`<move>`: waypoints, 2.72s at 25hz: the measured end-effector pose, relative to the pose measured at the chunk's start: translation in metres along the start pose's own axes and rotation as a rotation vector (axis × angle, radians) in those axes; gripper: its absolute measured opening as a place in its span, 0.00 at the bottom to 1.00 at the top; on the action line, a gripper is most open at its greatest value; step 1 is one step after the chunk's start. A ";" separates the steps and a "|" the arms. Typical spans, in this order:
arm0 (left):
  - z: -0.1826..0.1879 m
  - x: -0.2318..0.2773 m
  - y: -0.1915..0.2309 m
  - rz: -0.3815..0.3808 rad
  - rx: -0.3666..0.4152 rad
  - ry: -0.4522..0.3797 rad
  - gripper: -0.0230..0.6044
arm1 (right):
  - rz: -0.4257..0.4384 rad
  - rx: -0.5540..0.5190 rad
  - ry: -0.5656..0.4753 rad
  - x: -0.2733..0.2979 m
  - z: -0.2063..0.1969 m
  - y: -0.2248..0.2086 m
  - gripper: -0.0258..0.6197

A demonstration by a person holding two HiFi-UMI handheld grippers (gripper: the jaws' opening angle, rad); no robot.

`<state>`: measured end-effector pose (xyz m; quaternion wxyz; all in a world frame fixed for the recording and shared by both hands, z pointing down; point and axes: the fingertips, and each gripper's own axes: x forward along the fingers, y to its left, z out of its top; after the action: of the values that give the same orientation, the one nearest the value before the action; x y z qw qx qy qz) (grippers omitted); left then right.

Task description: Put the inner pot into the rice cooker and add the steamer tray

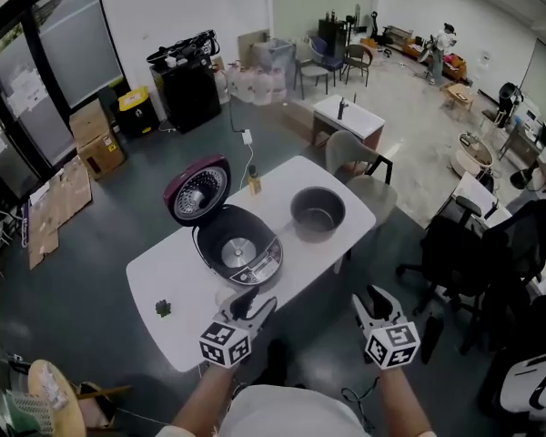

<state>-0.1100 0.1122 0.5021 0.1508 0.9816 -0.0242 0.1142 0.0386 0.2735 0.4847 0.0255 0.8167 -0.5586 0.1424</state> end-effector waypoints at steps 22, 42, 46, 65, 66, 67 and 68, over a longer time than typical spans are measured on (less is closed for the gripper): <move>0.040 0.091 0.105 -0.113 -0.014 0.074 0.38 | -0.085 0.015 0.049 0.133 0.028 -0.022 0.32; 0.042 0.172 0.119 -0.038 -0.063 0.100 0.38 | -0.014 0.021 0.105 0.201 0.028 -0.095 0.32; 0.044 0.205 0.123 0.001 -0.078 0.102 0.38 | 0.032 0.015 0.130 0.225 0.027 -0.124 0.32; 0.011 0.342 0.141 0.185 -0.174 0.176 0.40 | 0.209 -0.025 0.286 0.336 -0.010 -0.221 0.32; 0.008 0.349 0.144 0.201 -0.181 0.182 0.40 | 0.214 -0.030 0.296 0.341 -0.014 -0.225 0.32; 0.004 0.354 0.148 0.219 -0.189 0.189 0.39 | 0.219 -0.034 0.306 0.346 -0.018 -0.230 0.32; 0.000 0.360 0.151 0.236 -0.197 0.196 0.39 | 0.222 -0.038 0.317 0.351 -0.022 -0.235 0.32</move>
<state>0.2273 -0.0367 0.6298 0.2333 0.9366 -0.1356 0.2235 0.3676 0.0481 0.6245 0.1128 0.7166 -0.6370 0.2607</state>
